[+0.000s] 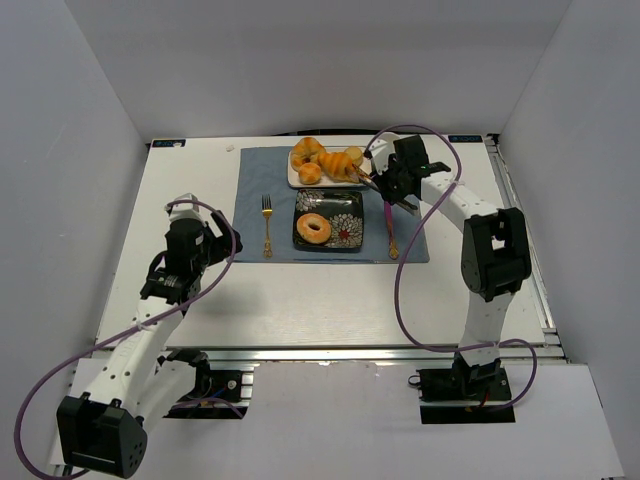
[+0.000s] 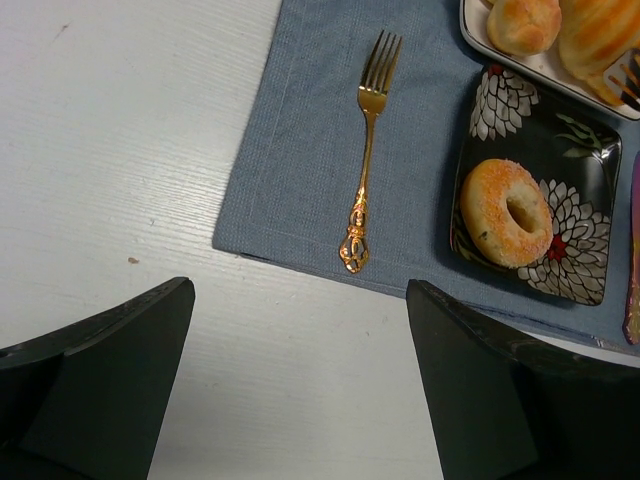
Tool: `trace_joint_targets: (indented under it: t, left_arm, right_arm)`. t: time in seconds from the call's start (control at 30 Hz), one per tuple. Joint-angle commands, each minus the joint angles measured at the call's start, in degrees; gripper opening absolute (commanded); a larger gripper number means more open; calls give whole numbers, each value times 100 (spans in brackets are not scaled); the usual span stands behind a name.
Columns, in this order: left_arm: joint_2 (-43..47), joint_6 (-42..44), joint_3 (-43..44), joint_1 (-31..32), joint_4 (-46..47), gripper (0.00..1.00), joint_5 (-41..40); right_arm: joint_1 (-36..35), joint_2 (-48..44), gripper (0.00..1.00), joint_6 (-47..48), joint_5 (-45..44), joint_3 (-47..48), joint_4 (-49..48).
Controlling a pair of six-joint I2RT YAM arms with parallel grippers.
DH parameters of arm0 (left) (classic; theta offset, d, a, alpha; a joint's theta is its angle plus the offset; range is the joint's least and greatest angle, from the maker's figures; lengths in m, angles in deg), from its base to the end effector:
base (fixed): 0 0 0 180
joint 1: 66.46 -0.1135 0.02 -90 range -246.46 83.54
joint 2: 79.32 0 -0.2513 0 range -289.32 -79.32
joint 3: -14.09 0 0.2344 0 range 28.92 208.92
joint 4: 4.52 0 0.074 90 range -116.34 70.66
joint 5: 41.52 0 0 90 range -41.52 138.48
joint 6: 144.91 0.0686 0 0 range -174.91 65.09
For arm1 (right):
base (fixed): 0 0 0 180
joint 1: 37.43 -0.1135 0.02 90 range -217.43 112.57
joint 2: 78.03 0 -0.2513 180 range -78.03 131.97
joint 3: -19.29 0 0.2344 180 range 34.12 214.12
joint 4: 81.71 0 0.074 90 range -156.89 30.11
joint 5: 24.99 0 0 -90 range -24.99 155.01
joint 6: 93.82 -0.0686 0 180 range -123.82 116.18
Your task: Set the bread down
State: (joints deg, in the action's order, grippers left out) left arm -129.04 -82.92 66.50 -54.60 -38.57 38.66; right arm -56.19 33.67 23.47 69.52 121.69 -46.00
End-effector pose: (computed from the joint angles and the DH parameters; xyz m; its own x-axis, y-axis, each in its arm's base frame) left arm 0.2104 -0.0322 0.2425 -0.4778 -0.3725 -0.7956 -0.1862 0.9280 -0.3227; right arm 0.4195 0.1482 0.2084 -0.4240 -0.6267 -0.6538 -0.6387 0.7187 -0.2747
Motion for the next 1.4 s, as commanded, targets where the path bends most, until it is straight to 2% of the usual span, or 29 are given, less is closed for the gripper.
trace_joint_targets:
  t: [0.0, 0.03, 0.07, 0.33, 0.6, 0.87, 1.07, 1.37]
  left_arm:
    - [-12, 59, 65, 27, 68, 98, 7]
    - [-12, 59, 65, 27, 68, 98, 7]
    - [-3, 50, 74, 27, 68, 98, 7]
    - [32, 24, 109, 36, 103, 98, -11]
    - [49, -204, 188, 71, 120, 98, -99]
    - [119, -372, 487, 115, -37, 98, -11]
    - [655, -697, 144, 124, 94, 98, 138]
    - [796, -644, 74, 124, -117, 98, 130]
  right_arm:
    - [13, -51, 30, -57, 120, 278, 30]
    - [22, -87, 22, -66, 129, 269, 38]
    - [13, -122, 21, -74, 146, 261, 56]
    - [13, -868, 19, -434, 59, 103, -76]
    - [-83, -1853, 20, -1076, 102, 103, 398]
    - [-505, -2942, 19, -2060, 419, -1408, 180]
    - [-690, -3066, 19, -2166, 261, -2155, 127]
    - [-769, -3014, 19, -2149, 94, -2780, -14]
